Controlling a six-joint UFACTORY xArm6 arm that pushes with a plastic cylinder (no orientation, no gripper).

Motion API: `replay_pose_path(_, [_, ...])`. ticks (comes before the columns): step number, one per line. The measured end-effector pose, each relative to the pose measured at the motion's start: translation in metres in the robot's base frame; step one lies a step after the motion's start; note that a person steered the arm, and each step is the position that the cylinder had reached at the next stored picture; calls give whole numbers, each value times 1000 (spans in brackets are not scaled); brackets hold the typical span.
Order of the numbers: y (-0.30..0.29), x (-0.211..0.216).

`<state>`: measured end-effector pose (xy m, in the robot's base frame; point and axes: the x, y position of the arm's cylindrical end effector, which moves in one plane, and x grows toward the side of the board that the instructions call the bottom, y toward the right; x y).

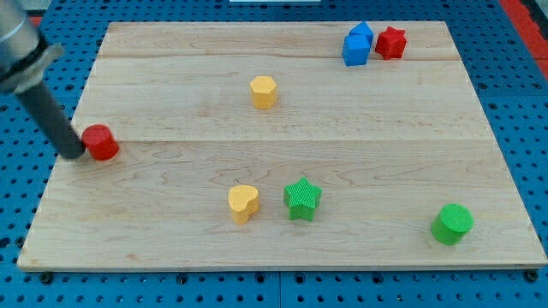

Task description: Slide the red circle towards the center of the board

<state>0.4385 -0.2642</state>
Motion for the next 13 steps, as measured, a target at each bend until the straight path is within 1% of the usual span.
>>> replay_pose_path(1, [15,-34])
replay_pose_path(2, [-20,-17])
replay_pose_path(3, [-40,0])
replay_pose_path(4, [20,-5])
replay_pose_path(5, [55,-74])
replay_pose_path(6, [89,-82])
replay_pose_path(8, [89,-81])
replay_pose_path(9, [74,-68])
replay_pose_path(10, [22,-19])
replay_pose_path(11, [72,-3])
replay_pose_path(12, [156,-35])
replay_pose_path(13, [195,-23])
